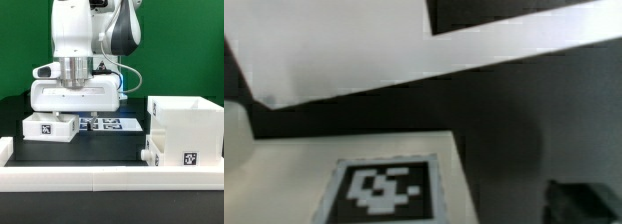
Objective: Assemble drawer
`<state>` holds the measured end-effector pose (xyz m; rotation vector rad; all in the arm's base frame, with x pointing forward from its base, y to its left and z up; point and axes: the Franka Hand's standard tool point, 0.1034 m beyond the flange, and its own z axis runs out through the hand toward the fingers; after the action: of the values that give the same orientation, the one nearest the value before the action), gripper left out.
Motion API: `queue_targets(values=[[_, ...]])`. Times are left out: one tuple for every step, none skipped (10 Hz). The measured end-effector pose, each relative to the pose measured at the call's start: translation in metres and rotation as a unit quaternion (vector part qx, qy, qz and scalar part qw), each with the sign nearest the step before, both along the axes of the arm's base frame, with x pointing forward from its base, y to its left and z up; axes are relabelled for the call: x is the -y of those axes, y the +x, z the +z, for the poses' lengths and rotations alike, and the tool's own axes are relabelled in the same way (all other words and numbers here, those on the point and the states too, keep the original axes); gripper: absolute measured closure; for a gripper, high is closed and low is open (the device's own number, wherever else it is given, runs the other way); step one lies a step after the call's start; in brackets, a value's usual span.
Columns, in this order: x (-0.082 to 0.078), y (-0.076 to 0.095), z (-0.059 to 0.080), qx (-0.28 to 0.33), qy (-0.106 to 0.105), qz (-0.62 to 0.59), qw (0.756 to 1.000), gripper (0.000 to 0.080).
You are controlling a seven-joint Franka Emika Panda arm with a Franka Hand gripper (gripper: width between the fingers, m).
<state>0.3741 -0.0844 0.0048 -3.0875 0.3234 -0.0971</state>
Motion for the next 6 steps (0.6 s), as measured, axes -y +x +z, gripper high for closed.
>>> queue_targets(values=[[0.0001, 0.0, 0.0, 0.0, 0.0, 0.001, 1.0, 0.0388], [0.0001, 0.0002, 0.0001, 0.0, 0.0, 0.004, 1.0, 0.0388], [0.0001, 0.0002, 0.0001, 0.0, 0.0, 0.006, 1.0, 0.0572], [0.0001, 0.0002, 0.0001, 0.0, 0.0, 0.006, 1.0, 0.0705], [0.0002, 0.0004, 0.0002, 0.001, -0.001, 0.007, 1.0, 0.0705], [-0.0001, 0.0005, 0.0003, 0.001, -0.001, 0.007, 1.0, 0.0758]])
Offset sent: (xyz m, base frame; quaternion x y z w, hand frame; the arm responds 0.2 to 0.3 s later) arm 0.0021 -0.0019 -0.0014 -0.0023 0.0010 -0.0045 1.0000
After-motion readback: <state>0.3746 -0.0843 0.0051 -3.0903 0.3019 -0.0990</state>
